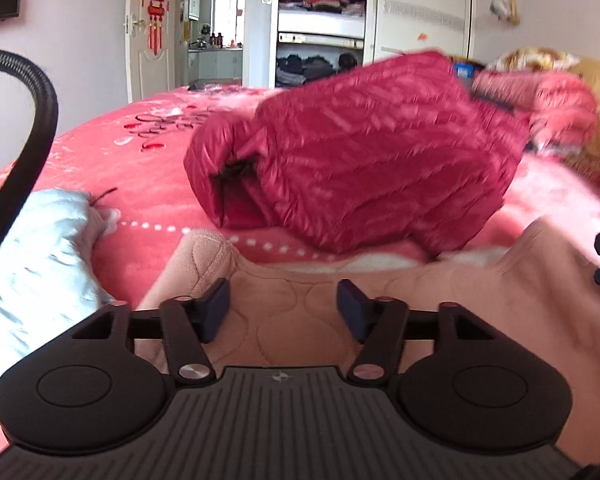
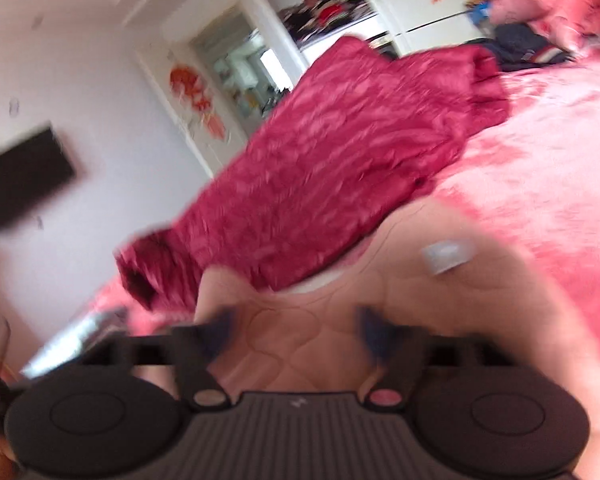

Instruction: Fold large clothes

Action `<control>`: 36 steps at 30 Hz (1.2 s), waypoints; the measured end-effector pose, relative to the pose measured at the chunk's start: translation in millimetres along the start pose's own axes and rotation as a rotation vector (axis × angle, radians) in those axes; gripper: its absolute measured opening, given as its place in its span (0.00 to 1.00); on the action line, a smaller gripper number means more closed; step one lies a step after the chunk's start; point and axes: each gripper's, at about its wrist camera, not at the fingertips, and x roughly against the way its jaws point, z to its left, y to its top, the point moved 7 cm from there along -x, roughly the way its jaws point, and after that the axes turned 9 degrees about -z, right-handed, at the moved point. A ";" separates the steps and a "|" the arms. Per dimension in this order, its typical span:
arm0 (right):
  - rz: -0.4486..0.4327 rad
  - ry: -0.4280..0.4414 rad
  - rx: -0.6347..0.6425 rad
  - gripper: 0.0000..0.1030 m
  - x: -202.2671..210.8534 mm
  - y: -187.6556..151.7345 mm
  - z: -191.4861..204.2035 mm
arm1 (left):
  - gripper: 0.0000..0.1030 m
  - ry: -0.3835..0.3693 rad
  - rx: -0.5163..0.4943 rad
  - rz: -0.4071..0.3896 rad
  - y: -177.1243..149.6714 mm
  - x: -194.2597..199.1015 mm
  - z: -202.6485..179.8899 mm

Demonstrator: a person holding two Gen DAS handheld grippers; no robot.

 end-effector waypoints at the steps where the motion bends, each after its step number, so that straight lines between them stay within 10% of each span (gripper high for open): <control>1: -0.017 -0.029 -0.004 0.96 9.9 9.4 -5.5 | 0.88 -0.007 0.014 0.000 5.0 9.6 2.3; 10: 0.063 -0.195 -0.222 0.99 67.6 10.5 -92.7 | 0.99 0.006 0.193 0.142 -6.9 64.8 56.5; 21: 0.130 0.019 -0.512 1.00 65.6 -21.6 -122.4 | 0.99 -0.080 0.546 0.310 -50.5 50.5 100.2; 36: 0.233 0.204 -0.430 1.00 25.9 -27.2 -87.1 | 1.00 -0.210 0.579 0.348 -58.7 8.2 72.4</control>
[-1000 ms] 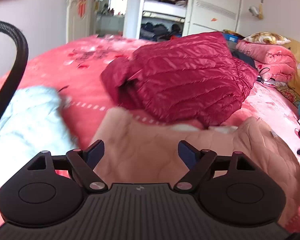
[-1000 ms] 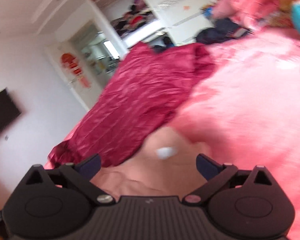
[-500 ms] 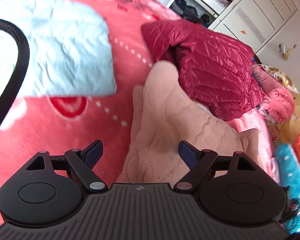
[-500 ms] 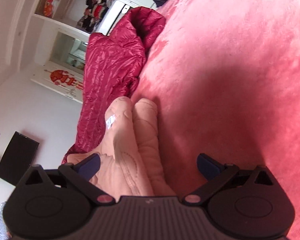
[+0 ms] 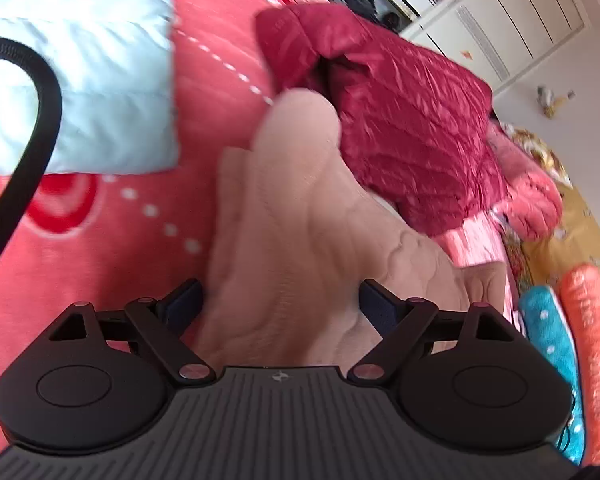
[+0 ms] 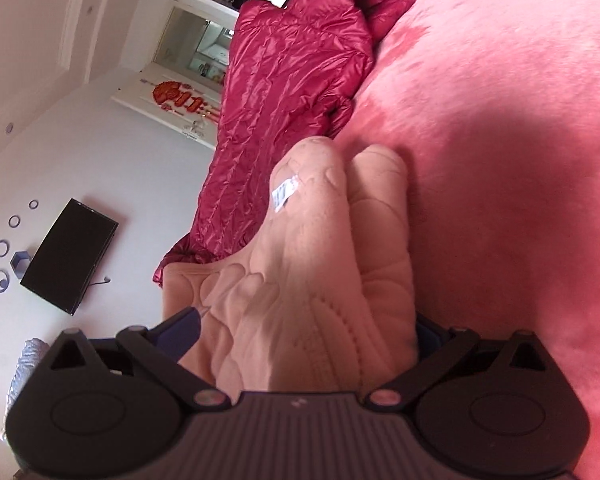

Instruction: Fold large clothes

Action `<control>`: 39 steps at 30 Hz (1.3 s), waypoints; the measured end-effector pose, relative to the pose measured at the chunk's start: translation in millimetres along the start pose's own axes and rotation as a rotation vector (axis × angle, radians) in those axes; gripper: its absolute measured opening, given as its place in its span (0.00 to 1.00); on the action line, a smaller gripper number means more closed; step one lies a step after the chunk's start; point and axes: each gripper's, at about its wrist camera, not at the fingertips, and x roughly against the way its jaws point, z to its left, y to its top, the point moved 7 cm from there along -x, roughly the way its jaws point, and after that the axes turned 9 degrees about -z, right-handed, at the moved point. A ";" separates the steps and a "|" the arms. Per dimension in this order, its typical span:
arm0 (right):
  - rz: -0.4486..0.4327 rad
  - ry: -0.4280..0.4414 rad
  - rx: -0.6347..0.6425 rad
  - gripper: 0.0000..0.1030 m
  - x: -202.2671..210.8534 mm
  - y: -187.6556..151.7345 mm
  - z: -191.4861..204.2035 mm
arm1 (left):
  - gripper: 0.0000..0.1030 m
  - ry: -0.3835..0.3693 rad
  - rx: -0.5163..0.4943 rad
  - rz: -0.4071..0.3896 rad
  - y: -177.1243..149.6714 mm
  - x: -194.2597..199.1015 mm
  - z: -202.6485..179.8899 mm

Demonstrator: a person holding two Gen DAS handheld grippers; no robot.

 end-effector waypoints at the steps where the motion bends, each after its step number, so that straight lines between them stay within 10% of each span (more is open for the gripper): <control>1: 0.002 0.002 0.001 1.00 -2.6 0.6 0.1 | 1.00 0.001 -0.016 0.005 -1.9 -3.2 -4.1; 16: -0.027 -0.090 0.080 0.94 -14.6 -5.0 7.5 | 1.00 0.056 -0.126 -0.034 -13.8 -18.2 -20.8; 39: -0.125 -0.319 0.261 0.44 4.2 -10.9 17.5 | 0.84 0.169 -0.338 -0.165 -11.4 7.9 -46.2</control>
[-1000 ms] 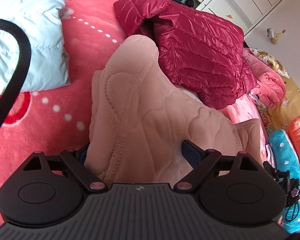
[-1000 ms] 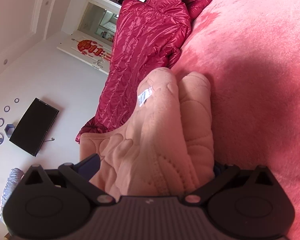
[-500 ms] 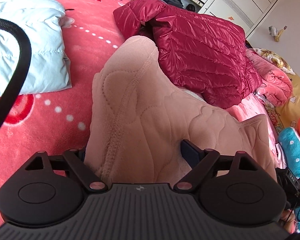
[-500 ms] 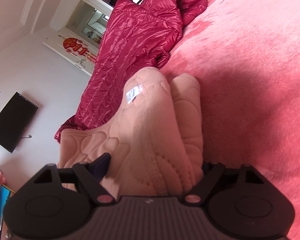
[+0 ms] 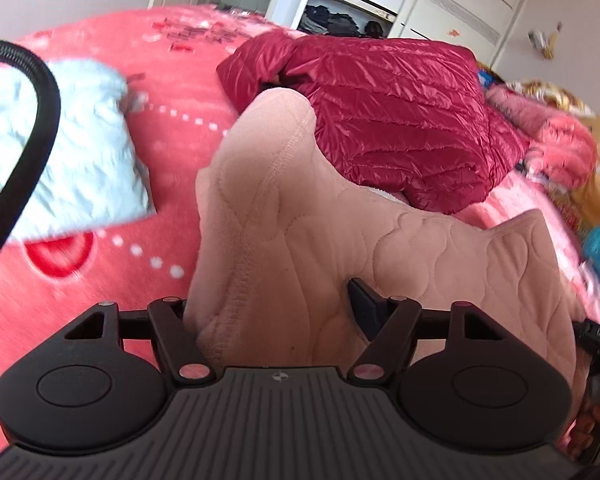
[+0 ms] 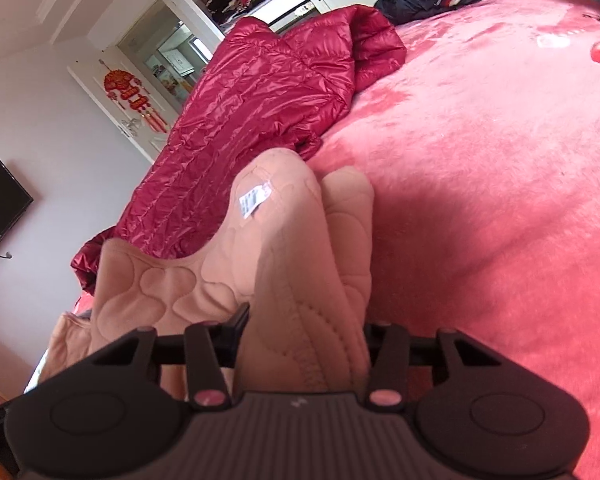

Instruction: Fold large clothes

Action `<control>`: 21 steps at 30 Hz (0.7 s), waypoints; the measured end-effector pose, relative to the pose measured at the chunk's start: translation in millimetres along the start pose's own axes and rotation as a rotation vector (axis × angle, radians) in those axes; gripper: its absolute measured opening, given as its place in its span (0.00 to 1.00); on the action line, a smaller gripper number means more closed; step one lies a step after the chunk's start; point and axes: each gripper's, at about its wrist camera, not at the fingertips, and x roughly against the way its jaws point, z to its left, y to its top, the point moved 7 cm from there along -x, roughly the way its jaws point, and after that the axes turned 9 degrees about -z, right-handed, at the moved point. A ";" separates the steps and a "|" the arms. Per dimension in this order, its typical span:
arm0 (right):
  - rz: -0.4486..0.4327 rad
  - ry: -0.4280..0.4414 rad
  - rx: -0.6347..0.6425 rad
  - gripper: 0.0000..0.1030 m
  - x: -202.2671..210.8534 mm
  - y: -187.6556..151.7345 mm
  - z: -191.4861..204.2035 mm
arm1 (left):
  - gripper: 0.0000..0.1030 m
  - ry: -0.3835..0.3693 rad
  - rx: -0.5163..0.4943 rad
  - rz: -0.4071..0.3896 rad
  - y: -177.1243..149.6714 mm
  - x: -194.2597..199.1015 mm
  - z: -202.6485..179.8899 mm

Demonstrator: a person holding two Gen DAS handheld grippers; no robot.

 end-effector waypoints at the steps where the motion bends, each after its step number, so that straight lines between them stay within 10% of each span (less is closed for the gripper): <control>1: -0.003 0.003 -0.004 0.45 0.2 -0.5 -1.2 | 0.84 0.013 -0.038 -0.006 3.8 5.0 -3.3; 9: -0.006 0.018 -0.029 0.62 -3.8 -1.2 -6.0 | 0.98 0.048 -0.374 -0.140 49.9 52.2 -40.6; 21: -0.005 -0.003 -0.050 0.83 6.7 7.3 -13.7 | 0.99 -0.323 -0.730 0.022 43.6 -27.3 -155.3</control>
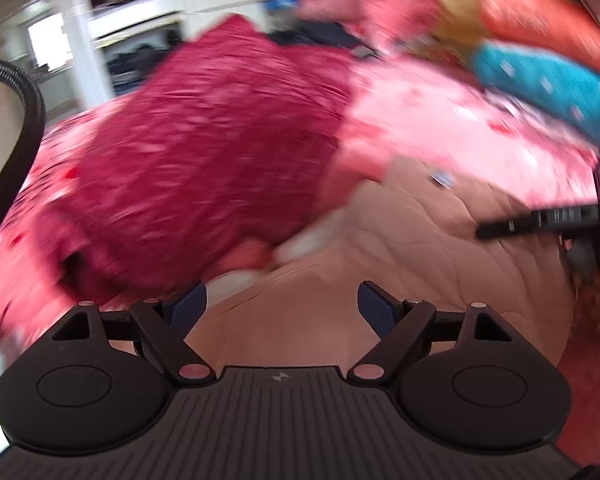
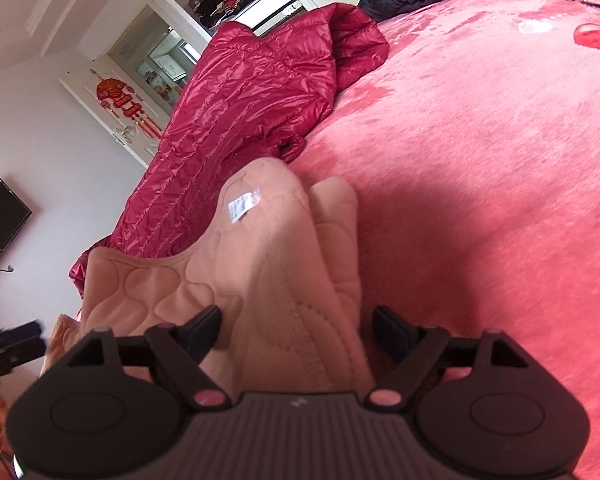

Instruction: Fold large clothes

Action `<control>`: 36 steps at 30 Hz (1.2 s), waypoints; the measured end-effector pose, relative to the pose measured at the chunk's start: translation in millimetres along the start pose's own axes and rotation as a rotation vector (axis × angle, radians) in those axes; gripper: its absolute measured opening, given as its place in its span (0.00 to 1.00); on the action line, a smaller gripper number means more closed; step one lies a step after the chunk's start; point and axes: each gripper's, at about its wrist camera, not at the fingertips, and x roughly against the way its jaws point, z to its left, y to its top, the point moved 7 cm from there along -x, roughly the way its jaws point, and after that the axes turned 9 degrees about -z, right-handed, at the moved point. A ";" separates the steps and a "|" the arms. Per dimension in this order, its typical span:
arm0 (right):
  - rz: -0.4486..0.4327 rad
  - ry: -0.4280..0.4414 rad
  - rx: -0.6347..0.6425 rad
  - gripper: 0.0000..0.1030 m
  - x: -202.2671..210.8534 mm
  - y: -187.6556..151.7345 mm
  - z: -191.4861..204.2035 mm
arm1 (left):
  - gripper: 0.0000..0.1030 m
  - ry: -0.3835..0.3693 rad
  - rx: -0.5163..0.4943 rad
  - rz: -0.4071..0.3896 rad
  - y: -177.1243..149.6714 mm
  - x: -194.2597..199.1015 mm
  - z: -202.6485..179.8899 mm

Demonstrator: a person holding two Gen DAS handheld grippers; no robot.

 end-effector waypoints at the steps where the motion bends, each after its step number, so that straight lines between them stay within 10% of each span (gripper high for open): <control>1: -0.001 0.002 -0.011 0.83 0.6 1.3 -2.4 | 0.99 -0.025 -0.033 0.003 1.7 -8.5 -3.6; 16: 0.005 0.027 -0.125 0.88 -4.0 12.8 -14.1 | 0.99 -0.211 -0.022 0.163 -6.0 -75.0 2.5; 26: -0.120 0.066 -0.042 0.93 11.2 29.6 6.4 | 0.59 -0.284 0.061 0.129 -9.8 -52.3 1.1; 29: -0.143 0.077 -0.010 0.93 11.2 31.4 14.4 | 0.46 -0.259 0.021 0.091 -7.7 -42.5 -1.3; 36: -0.123 0.082 0.029 0.93 3.5 26.6 21.4 | 0.66 -0.095 0.011 0.064 -6.5 -18.5 45.4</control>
